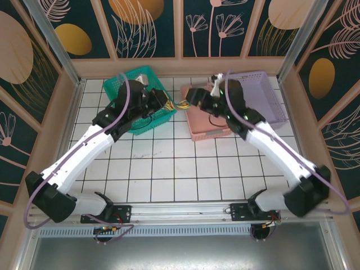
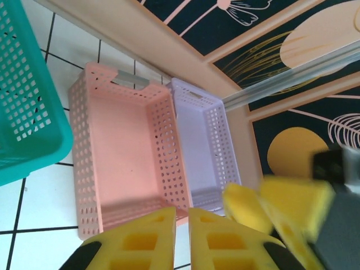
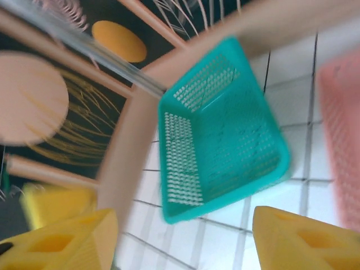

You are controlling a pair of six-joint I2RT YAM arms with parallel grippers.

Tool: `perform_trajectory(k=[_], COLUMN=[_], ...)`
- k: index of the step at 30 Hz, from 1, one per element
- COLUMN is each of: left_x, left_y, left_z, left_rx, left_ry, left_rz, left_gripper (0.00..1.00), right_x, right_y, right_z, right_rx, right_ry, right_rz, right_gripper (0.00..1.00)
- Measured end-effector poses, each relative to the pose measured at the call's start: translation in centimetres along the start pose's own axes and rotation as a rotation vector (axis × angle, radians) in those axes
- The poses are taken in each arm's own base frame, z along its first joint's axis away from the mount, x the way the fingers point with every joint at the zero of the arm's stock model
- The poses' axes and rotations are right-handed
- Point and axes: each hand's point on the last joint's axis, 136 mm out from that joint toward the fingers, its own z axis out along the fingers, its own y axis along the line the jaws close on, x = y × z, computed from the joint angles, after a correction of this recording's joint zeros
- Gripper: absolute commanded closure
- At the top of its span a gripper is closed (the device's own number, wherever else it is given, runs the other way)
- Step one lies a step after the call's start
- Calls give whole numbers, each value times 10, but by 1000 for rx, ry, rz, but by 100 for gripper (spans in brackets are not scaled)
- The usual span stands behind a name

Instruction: Untangle the cables

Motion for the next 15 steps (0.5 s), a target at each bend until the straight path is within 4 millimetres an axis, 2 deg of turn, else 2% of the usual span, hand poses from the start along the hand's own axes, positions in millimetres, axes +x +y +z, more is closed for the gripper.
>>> perform_trajectory(k=[1, 3, 5, 8, 10, 13, 15], left_x=[1, 1, 4, 9, 13, 16, 17], left_y=[3, 13, 22, 29, 30, 28, 26], left_z=[2, 8, 12, 17, 18, 16, 15], left_rx=[-24, -75, -116, -148, -157, -152, -144], left_ry=[14, 43, 73, 114, 138, 164, 175], left_rz=[5, 17, 27, 40, 48, 60, 65], left_gripper=[100, 100, 100, 100, 100, 100, 100], right_x=[4, 19, 30, 37, 49, 67, 76], right_y=[14, 38, 52, 57, 49, 31, 22], right_z=[-15, -34, -40, -24, -4, 22, 35], right_rx=[-27, -72, -80, -5, 69, 154, 188], right_ry=[-53, -137, -183, -202, -166, -87, -39], right_rz=[-163, -445, -683, -976, -1149, -1327, -1406], right_gripper=[15, 14, 8, 8, 8, 10, 15])
